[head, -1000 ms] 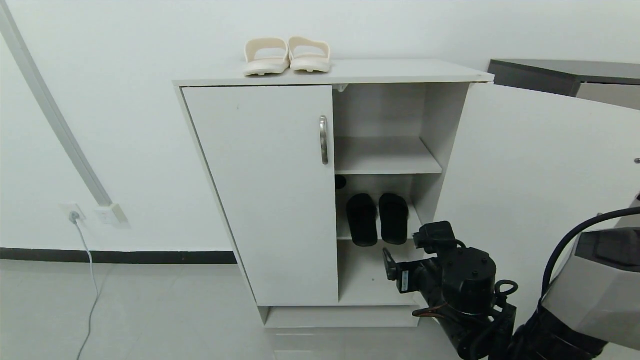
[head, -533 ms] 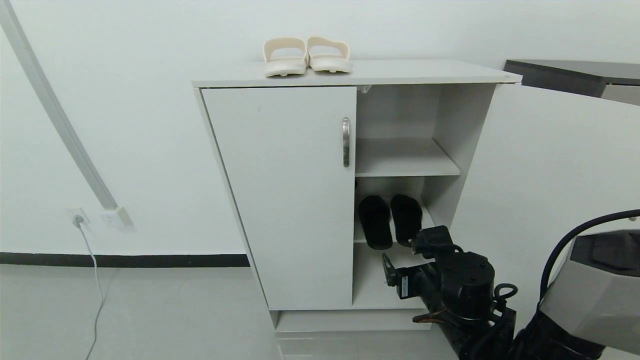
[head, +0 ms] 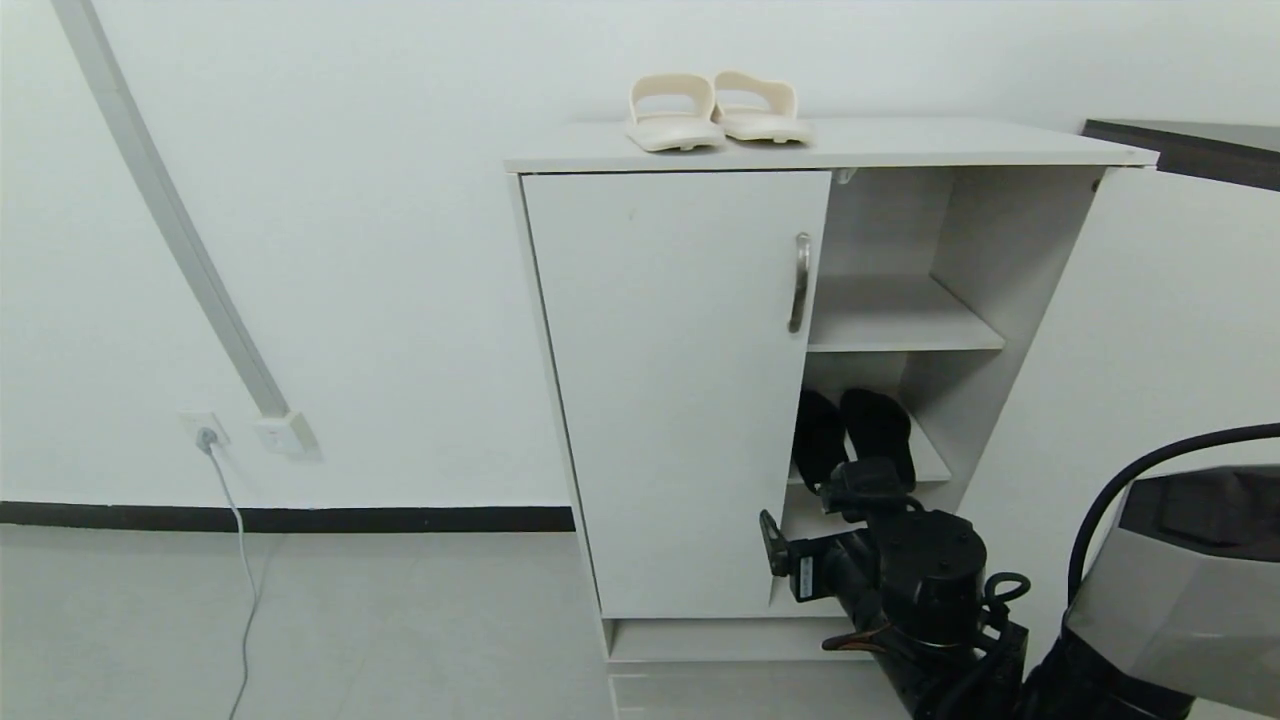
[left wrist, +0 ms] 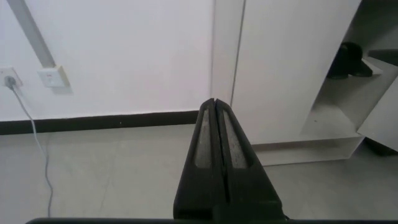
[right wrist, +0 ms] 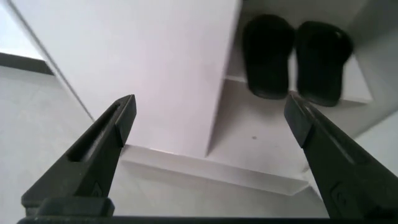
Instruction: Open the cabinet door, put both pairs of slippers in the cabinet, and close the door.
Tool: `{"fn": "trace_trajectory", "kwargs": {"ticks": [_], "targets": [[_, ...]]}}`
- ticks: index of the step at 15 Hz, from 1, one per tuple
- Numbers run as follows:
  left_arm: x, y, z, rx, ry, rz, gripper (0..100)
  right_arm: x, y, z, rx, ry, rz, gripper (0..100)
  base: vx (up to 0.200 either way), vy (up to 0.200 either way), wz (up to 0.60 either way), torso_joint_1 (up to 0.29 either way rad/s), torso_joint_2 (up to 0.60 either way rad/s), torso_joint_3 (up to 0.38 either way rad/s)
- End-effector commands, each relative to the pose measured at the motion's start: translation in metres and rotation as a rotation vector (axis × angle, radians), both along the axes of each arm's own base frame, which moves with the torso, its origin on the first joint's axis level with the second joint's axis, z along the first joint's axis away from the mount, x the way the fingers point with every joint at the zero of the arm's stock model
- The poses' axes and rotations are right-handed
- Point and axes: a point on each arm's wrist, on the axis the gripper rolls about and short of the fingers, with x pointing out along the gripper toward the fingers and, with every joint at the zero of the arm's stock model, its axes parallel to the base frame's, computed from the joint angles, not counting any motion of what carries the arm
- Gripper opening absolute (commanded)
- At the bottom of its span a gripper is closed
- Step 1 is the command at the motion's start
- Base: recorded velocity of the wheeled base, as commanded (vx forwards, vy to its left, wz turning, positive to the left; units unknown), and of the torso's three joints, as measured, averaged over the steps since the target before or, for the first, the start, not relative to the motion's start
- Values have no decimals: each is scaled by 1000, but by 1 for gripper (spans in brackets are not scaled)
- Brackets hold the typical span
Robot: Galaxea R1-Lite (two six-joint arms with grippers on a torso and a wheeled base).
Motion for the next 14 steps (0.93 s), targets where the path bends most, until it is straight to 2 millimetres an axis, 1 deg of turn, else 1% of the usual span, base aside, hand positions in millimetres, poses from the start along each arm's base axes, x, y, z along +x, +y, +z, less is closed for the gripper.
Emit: {"fn": "trace_trajectory", "kwargs": {"ticks": [1,6,14], "targets": [[0,0,0,-2,1,2,0,1,1,-3,-3,4,5,100,0,0,0,0,0,0],[0,0,0,0,1,2,0,-1,-2,-8,-18,20,3,100,0,0,0,0,0,0],[0,0,0,-2,1,2,0,-2,-2,-8,-17,9,6,100,0,0,0,0,0,0]]}}
